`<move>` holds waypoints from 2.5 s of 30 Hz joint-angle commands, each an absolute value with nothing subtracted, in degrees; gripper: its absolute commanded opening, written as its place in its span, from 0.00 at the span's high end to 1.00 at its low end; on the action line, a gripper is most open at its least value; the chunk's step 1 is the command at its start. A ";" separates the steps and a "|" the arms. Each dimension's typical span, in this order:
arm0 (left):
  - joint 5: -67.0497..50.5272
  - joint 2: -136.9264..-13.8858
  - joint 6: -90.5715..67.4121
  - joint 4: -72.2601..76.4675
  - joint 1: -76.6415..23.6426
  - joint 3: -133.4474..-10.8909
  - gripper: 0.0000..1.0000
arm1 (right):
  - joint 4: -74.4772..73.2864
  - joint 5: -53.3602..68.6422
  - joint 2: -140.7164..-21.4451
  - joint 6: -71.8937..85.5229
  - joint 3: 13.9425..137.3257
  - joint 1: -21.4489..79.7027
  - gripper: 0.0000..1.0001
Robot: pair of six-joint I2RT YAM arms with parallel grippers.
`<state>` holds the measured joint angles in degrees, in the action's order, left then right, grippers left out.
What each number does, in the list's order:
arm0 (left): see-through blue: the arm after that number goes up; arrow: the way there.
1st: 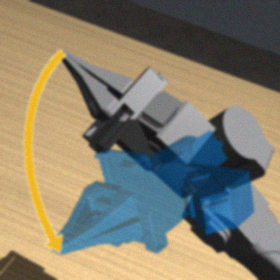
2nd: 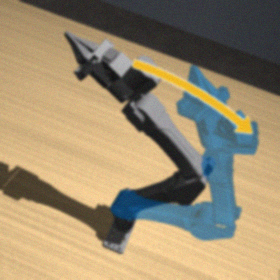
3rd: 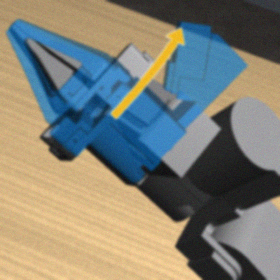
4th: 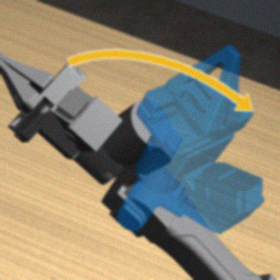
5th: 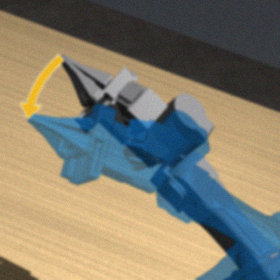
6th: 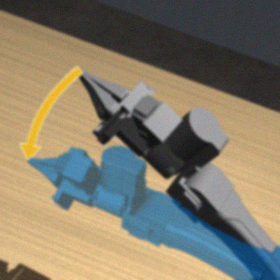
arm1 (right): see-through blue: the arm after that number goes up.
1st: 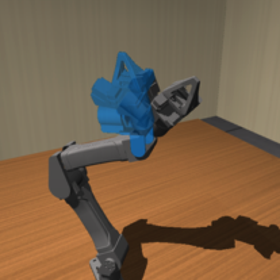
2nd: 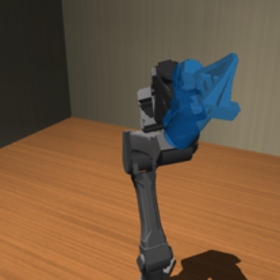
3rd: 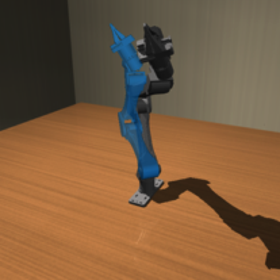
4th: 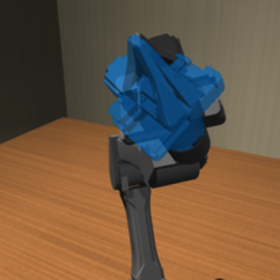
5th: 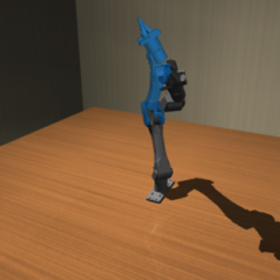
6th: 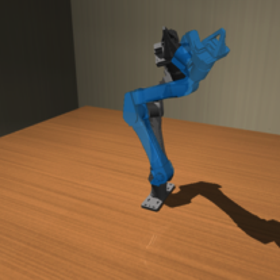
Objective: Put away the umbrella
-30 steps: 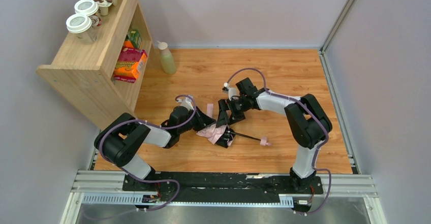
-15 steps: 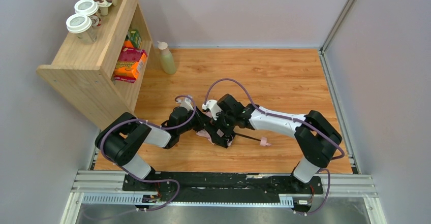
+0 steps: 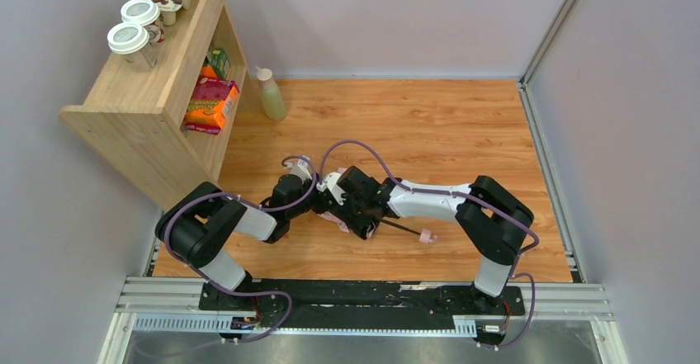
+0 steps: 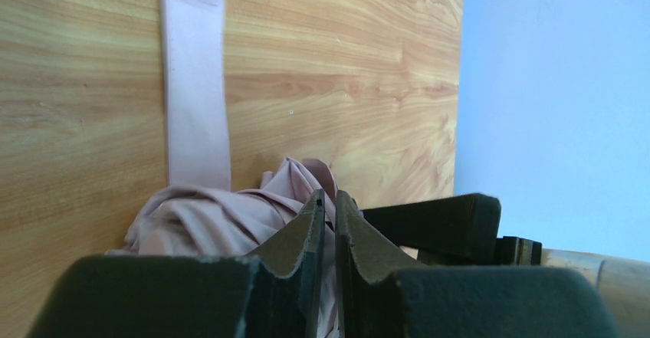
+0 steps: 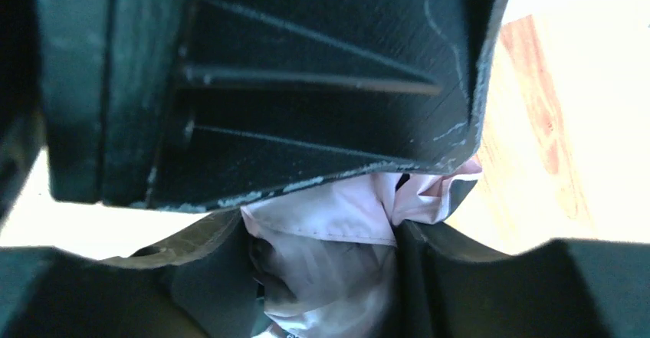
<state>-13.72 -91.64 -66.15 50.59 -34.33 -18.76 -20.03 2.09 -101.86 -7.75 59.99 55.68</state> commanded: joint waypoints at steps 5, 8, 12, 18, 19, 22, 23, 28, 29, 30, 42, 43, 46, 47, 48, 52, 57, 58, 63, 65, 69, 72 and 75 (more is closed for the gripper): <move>-13.18 -93.52 -62.14 37.71 -32.96 -15.56 0.80 | -21.54 -0.97 -107.75 -5.37 56.96 54.58 0.74; -13.62 -92.64 -62.23 36.91 -32.87 -16.26 0.80 | -20.39 0.97 -108.54 -4.84 56.16 54.58 1.00; -14.50 -89.75 -61.09 34.90 -32.52 -17.75 0.79 | -18.38 2.19 -106.89 -4.57 54.94 54.49 1.00; -16.00 -77.20 -57.93 23.58 -28.75 -22.57 0.71 | -13.98 7.11 -101.08 -6.15 51.33 53.53 1.00; -16.52 -75.52 -57.66 19.90 -28.13 -23.28 0.71 | -13.63 7.99 -100.73 -6.15 51.07 53.53 1.00; -17.23 -66.92 -54.33 8.90 -24.54 -29.15 0.69 | -11.08 10.37 -98.80 -5.10 49.57 53.44 1.00; -16.88 -65.23 -53.53 2.53 -24.00 -30.66 0.68 | -10.81 11.07 -98.18 -4.66 49.40 53.35 1.00; -17.23 -54.17 -52.73 -15.52 -19.61 -37.88 0.59 | -10.28 13.80 -94.05 -2.29 48.69 52.47 1.00; -17.31 -52.75 -53.17 -16.69 -19.34 -37.97 0.58 | -10.98 15.02 -92.56 -1.68 49.04 51.86 1.00; -17.31 -49.69 -54.22 -18.44 -19.34 -37.97 0.55 | -11.86 16.51 -91.42 -0.89 49.48 51.33 1.00; -36.91 -34.73 -76.89 -6.15 -19.07 -27.60 0.53 | -32.77 24.53 -80.78 1.41 63.97 47.20 1.00; -37.09 -33.06 -79.17 -6.41 -19.07 -27.25 0.53 | -33.91 24.00 -80.34 0.88 65.20 47.28 1.00; -38.14 -30.50 -81.73 -11.06 -19.07 -28.38 0.53 | -37.17 23.64 -78.93 -1.65 68.98 47.20 1.00; -38.67 -30.06 -83.04 -13.60 -19.07 -28.82 0.53 | -37.87 23.21 -78.32 -2.19 70.04 47.20 1.00; -39.63 -29.88 -83.84 -15.19 -19.07 -29.52 0.52 | -38.14 22.59 -77.70 -2.81 70.83 47.20 1.00; -41.13 -30.67 -90.26 -31.08 -19.07 -32.94 0.50 | -42.53 20.93 -76.91 -6.32 75.05 47.37 1.00; -37.01 -30.15 -94.73 -44.29 -19.07 -37.97 0.41 | -44.83 17.41 -73.31 -8.96 76.12 48.34 1.00; -36.48 -29.62 -97.70 -44.30 -19.07 -38.06 0.36 | -44.39 16.88 -72.08 -9.31 75.77 48.77 1.00; -36.91 -28.92 -109.06 -43.96 -19.07 -33.76 0.32 | -42.28 15.21 -69.08 -9.32 74.44 50.27 1.00; -36.74 -28.83 -113.45 -39.75 -19.07 -31.38 0.32 | -42.71 14.25 -69.17 -9.84 74.62 50.97 1.00; -35.52 -30.67 -118.39 -36.83 -19.07 -30.14 0.29 | -43.15 11.87 -69.43 -11.07 74.79 52.56 1.00; -34.72 -33.47 -119.53 -36.13 -19.07 -31.11 0.28 | -42.46 11.34 -69.61 -11.25 74.71 53.17 1.00; -35.33 -36.29 -119.01 -36.30 -19.16 -31.38 0.28 | -41.84 11.25 -69.87 -11.25 74.79 53.61 1.00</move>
<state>-38.52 -33.58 -83.94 -27.53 -19.35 -29.74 -45.41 12.84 -70.26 -9.85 73.14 52.86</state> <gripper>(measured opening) 0.715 0.463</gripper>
